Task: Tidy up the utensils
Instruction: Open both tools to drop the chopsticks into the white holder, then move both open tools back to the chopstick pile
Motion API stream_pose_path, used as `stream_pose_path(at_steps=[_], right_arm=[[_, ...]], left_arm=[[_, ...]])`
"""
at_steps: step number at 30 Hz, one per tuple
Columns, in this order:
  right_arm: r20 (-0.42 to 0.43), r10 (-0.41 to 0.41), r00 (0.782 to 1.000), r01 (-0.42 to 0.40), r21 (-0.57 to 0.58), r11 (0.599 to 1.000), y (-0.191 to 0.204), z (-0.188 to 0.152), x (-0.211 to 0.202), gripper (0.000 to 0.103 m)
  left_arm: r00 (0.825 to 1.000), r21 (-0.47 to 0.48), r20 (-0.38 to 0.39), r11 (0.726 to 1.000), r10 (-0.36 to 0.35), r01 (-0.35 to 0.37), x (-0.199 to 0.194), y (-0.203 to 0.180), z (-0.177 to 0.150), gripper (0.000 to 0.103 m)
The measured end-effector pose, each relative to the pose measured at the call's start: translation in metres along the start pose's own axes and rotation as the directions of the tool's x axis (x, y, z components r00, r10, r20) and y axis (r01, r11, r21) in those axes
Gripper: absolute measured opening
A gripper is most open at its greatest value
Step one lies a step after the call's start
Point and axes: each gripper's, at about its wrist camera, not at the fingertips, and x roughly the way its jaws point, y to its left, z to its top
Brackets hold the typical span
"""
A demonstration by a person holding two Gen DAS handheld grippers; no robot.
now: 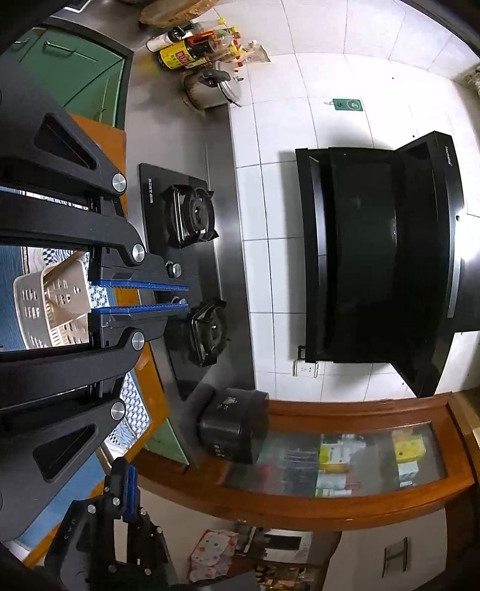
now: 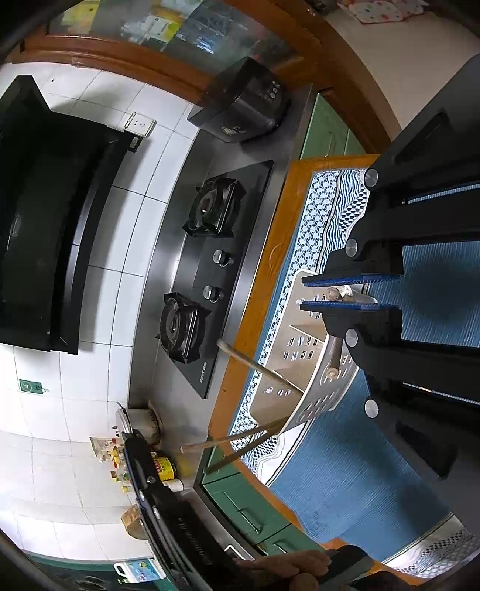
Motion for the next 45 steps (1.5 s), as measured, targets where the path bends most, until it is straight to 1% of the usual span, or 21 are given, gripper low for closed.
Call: stream_pose_path(at_steps=[2, 4, 6, 8, 10, 16, 17, 21, 26, 28, 29, 30, 32, 33, 35, 37, 41, 43, 45], right_arm=[[0.010, 0.003, 1.000, -0.003, 0.000, 1.000, 0.000, 0.001, -0.004, 0.009], [0.020, -0.002, 1.000, 0.002, 0.000, 1.000, 0.000, 0.001, -0.009, 0.015], [0.031, -0.002, 1.000, 0.002, 0.002, 1.000, 0.001, 0.001, -0.015, 0.016], [0.046, -0.006, 0.999, 0.006, 0.004, 1.000, 0.003, -0.001, -0.024, 0.017], [0.061, -0.006, 0.998, 0.005, 0.007, 1.000, 0.006, -0.004, -0.034, 0.021], [0.097, 0.025, 0.995, -0.027, 0.027, 0.999, 0.021, -0.021, -0.065, 0.022], [0.101, 0.034, 0.994, -0.037, 0.029, 0.999, 0.026, -0.027, -0.071, 0.022], [0.103, 0.046, 0.994, -0.049, 0.019, 0.999, 0.047, -0.050, -0.083, 0.024], [0.081, 0.070, 0.994, -0.070, 0.006, 0.997, 0.075, -0.083, -0.089, 0.025], [0.071, 0.076, 0.995, -0.077, 0.005, 0.997, 0.083, -0.095, -0.087, 0.025], [0.064, 0.081, 0.995, -0.081, 0.008, 0.997, 0.088, -0.102, -0.087, 0.025], [0.059, 0.084, 0.995, -0.085, 0.011, 0.996, 0.092, -0.108, -0.087, 0.025], [0.044, 0.103, 0.994, -0.104, 0.025, 0.994, 0.098, -0.120, -0.085, 0.025], [0.035, 0.118, 0.992, -0.119, 0.038, 0.992, 0.101, -0.128, -0.083, 0.025], [0.020, 0.140, 0.990, -0.141, 0.067, 0.988, 0.108, -0.143, -0.080, 0.025], [0.011, 0.161, 0.987, -0.161, 0.096, 0.982, 0.112, -0.157, -0.077, 0.025], [-0.010, 0.182, 0.983, -0.179, 0.137, 0.974, 0.122, -0.184, -0.073, 0.025], [-0.021, 0.192, 0.981, -0.187, 0.153, 0.970, 0.129, -0.193, -0.071, 0.025], [-0.034, 0.183, 0.982, -0.176, 0.156, 0.972, 0.136, -0.203, -0.069, 0.025]], left_arm=[[1.000, 0.006, 0.000, 1.000, -0.003, 0.003, -0.003, -0.002, 0.000, 0.006], [1.000, 0.008, 0.001, 1.000, -0.002, 0.002, -0.006, -0.003, 0.000, 0.006], [1.000, 0.011, 0.007, 1.000, -0.013, 0.013, -0.009, -0.004, 0.000, 0.007], [1.000, 0.022, 0.015, 1.000, -0.004, 0.004, -0.018, -0.006, -0.001, 0.008], [1.000, 0.025, 0.018, 1.000, -0.009, 0.008, -0.028, -0.007, -0.004, 0.008], [1.000, 0.024, 0.024, 1.000, -0.013, 0.012, -0.066, -0.007, -0.019, 0.009], [1.000, 0.023, 0.023, 1.000, -0.014, 0.013, -0.073, -0.007, -0.023, 0.009], [1.000, 0.008, 0.025, 1.000, -0.005, 0.005, -0.099, -0.004, -0.039, 0.018], [1.000, -0.033, 0.005, 0.999, 0.002, -0.002, -0.128, 0.004, -0.066, 0.020], [1.000, -0.041, -0.003, 0.999, 0.006, -0.006, -0.137, 0.007, -0.077, 0.024], [1.000, -0.042, -0.008, 0.999, 0.011, -0.011, -0.140, 0.008, -0.081, 0.029], [1.000, -0.046, -0.013, 0.999, 0.021, -0.022, -0.145, 0.009, -0.088, 0.031], [1.000, -0.067, -0.020, 0.998, 0.015, -0.016, -0.154, 0.013, -0.098, 0.033], [1.000, -0.083, -0.026, 0.996, 0.016, -0.018, -0.159, 0.016, -0.105, 0.036], [0.999, -0.108, -0.034, 0.994, 0.020, -0.023, -0.168, 0.022, -0.116, 0.039], [0.999, -0.133, -0.040, 0.991, 0.018, -0.023, -0.175, 0.027, -0.126, 0.040], [0.998, -0.156, -0.059, 0.987, 0.036, -0.045, -0.188, 0.033, -0.146, 0.047], [0.997, -0.157, -0.068, 0.986, 0.046, -0.056, -0.195, 0.033, -0.158, 0.048], [0.995, -0.162, -0.080, 0.984, 0.057, -0.070, -0.201, 0.034, -0.168, 0.051]])
